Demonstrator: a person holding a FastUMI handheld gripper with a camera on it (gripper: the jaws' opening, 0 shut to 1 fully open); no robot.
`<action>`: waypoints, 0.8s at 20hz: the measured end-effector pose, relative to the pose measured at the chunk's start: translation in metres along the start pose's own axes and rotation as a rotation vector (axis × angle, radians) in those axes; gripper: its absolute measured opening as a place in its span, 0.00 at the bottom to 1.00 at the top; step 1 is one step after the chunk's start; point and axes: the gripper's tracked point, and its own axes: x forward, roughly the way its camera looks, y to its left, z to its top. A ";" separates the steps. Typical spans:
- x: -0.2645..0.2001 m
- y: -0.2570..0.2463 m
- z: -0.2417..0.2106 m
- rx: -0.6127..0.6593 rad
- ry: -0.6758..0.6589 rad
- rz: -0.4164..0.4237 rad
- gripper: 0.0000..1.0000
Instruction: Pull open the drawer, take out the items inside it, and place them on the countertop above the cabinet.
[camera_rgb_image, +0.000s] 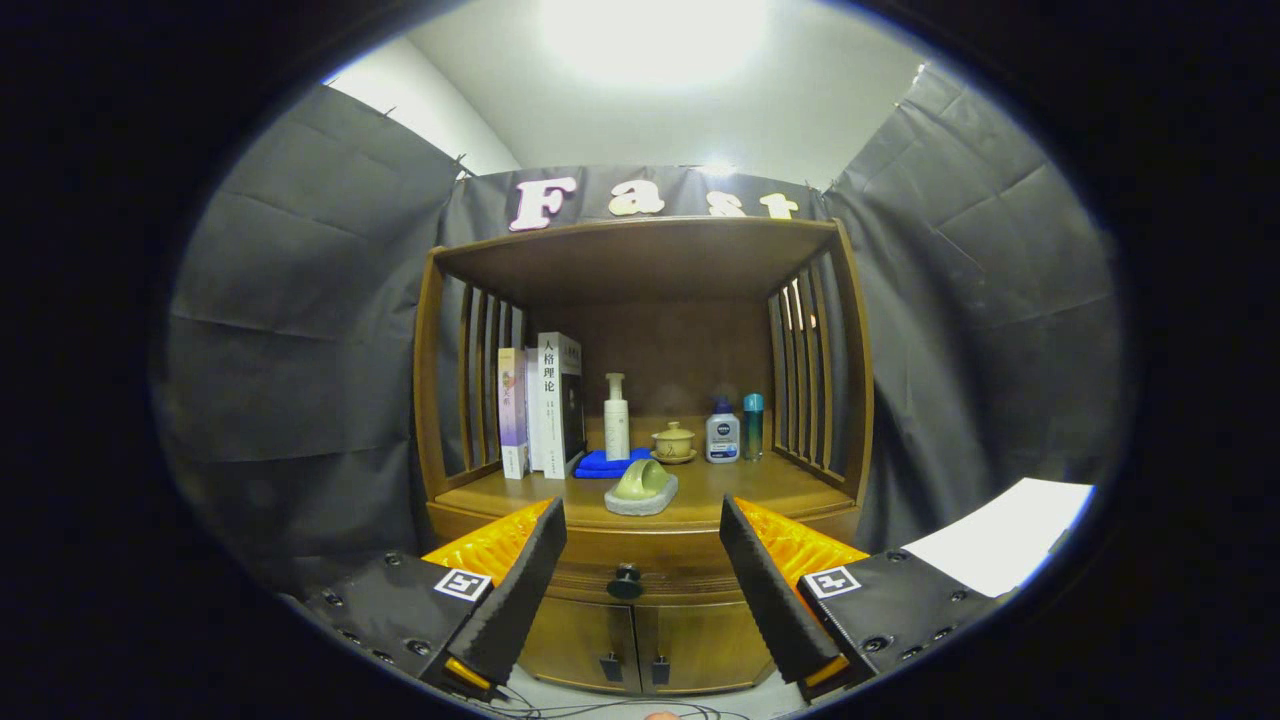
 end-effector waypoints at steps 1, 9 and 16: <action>-0.007 0.002 0.001 -0.002 0.003 0.013 0.97; -0.027 0.004 0.001 0.051 -0.008 0.046 0.98; -0.031 0.010 0.004 0.073 -0.024 0.067 0.98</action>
